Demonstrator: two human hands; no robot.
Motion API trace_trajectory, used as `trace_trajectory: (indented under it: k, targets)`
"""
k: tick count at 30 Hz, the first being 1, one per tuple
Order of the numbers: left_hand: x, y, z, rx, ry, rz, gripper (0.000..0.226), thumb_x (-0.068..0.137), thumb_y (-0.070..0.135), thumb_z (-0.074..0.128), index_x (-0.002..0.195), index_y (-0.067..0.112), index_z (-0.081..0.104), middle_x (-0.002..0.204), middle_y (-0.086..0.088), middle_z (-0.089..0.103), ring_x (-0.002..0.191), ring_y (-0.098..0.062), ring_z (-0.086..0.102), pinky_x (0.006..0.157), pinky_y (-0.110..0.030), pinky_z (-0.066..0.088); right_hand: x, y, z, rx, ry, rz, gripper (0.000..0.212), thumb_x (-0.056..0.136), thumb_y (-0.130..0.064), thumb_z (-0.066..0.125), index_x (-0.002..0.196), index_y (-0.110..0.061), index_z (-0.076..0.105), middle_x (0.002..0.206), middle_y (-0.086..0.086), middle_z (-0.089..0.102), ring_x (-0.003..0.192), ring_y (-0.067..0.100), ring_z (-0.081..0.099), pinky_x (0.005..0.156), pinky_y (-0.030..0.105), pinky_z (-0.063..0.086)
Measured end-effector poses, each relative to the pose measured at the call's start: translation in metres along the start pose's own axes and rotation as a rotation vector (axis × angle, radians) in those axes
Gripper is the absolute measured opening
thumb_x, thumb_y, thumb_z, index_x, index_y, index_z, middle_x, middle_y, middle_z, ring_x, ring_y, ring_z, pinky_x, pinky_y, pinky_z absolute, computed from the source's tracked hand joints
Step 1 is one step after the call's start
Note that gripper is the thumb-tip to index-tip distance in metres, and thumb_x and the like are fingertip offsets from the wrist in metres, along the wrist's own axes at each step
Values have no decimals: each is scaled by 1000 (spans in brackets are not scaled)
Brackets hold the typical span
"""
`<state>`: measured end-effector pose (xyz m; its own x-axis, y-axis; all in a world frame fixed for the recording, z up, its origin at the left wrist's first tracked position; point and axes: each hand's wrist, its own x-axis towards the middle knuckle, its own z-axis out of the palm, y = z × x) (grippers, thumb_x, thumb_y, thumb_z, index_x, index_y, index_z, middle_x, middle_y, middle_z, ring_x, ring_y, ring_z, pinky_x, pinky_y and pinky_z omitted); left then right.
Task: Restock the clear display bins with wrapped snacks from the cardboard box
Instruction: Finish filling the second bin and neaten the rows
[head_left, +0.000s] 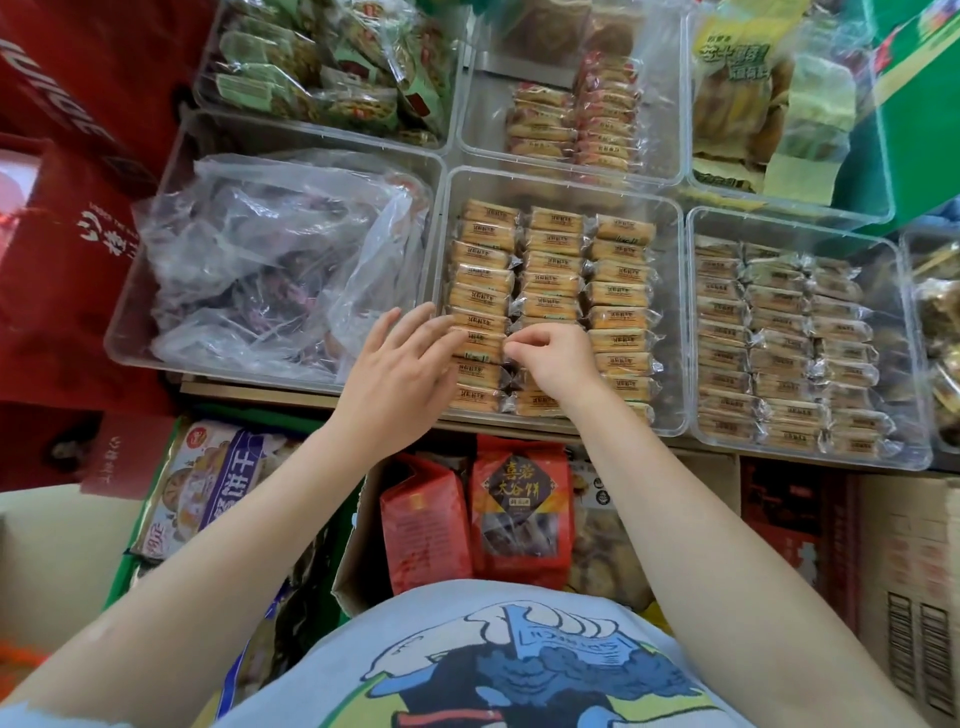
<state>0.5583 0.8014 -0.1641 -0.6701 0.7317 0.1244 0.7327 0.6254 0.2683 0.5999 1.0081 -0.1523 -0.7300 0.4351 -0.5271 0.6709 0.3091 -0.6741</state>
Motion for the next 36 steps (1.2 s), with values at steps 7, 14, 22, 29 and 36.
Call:
trace_trajectory:
  k: [7,14,22,29,36]
  targets:
    - [13,5,10,89,-267,26,55,102,45,30,138,15,58,147,-11,53,144,-28,39,122,-55,18,3,-11,8,-361,8,-77,12,93,-25,68,97,-20,79,99,-4,74,95,17,65,84,35,55]
    - [15,4,11,131,-286,70,62,100,49,22,133,14,62,143,-12,56,133,-30,50,119,-57,21,-22,-1,9,-631,48,-79,25,92,-46,66,98,-22,65,88,-5,61,82,17,57,57,28,40]
    - [25,8,12,156,-293,50,62,99,52,19,140,21,53,139,-12,58,132,-30,50,120,-57,19,-7,-4,19,-513,-41,8,20,95,-34,66,87,-19,76,83,-1,68,81,23,64,70,32,51]
    - [22,6,13,170,-309,61,63,99,52,19,143,24,56,139,-11,58,133,-30,48,121,-55,15,-9,0,12,-520,-128,-90,21,94,-37,66,88,-21,77,88,-3,71,84,19,64,78,37,55]
    - [23,10,10,218,-333,50,67,99,55,14,146,25,52,145,-12,54,139,-30,43,122,-55,10,9,-25,-9,-400,159,-169,22,97,-39,57,93,-20,67,85,-6,66,79,16,62,68,34,54]
